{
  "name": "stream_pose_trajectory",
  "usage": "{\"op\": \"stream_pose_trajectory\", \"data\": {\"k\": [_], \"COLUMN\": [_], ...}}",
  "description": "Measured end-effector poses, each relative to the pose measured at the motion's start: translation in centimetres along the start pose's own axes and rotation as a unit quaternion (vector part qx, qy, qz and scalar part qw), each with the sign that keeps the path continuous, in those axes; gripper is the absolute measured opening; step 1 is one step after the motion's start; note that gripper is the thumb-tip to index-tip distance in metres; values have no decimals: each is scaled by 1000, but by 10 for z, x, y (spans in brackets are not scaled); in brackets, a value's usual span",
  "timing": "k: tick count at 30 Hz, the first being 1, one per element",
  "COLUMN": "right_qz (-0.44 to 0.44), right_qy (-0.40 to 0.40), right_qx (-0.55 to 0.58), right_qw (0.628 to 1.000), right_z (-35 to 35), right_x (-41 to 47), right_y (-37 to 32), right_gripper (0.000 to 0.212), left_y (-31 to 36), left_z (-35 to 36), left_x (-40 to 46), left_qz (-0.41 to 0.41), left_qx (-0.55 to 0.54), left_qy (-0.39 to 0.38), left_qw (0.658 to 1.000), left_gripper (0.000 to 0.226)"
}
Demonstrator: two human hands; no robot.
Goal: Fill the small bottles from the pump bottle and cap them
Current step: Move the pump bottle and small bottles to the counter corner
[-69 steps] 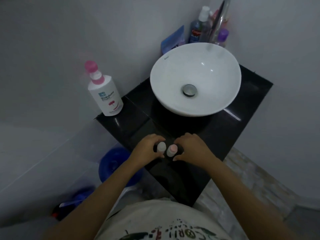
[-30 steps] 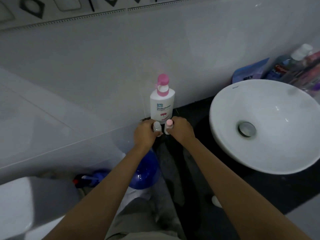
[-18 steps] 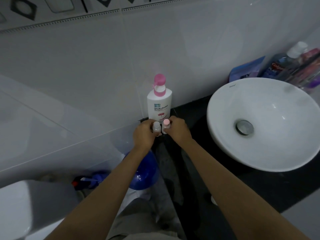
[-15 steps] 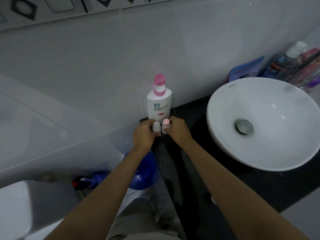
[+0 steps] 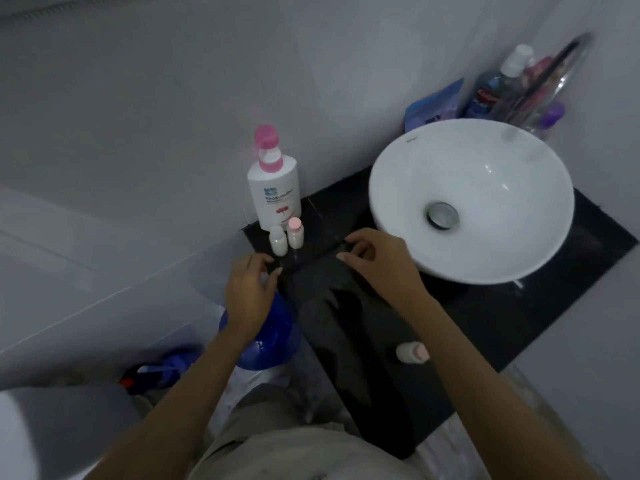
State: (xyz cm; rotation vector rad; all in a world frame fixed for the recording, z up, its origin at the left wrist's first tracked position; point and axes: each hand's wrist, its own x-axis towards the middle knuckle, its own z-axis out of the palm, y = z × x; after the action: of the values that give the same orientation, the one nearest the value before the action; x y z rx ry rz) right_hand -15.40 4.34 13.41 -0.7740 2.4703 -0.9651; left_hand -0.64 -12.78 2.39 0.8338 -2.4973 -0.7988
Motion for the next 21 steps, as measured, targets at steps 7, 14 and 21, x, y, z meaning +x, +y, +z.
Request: {"op": "stream_pose_trajectory", "data": {"k": [7, 14, 21], "right_qz": [68, 185, 214], "right_qy": [214, 104, 61], "right_qx": [70, -124, -106], "right_qw": [972, 969, 969], "right_z": [-25, 2, 19], "right_x": [-125, -156, -138], "right_y": [51, 102, 112], "right_gripper": [30, 64, 25], "left_y": [3, 1, 0], "left_z": [29, 36, 36], "left_x": [-67, -75, -75], "left_qz": [288, 279, 274], "left_qx": [103, 164, 159], "left_qy": [-180, -255, -244], "left_qw": [935, 911, 917], "left_gripper": [48, 55, 53]}}
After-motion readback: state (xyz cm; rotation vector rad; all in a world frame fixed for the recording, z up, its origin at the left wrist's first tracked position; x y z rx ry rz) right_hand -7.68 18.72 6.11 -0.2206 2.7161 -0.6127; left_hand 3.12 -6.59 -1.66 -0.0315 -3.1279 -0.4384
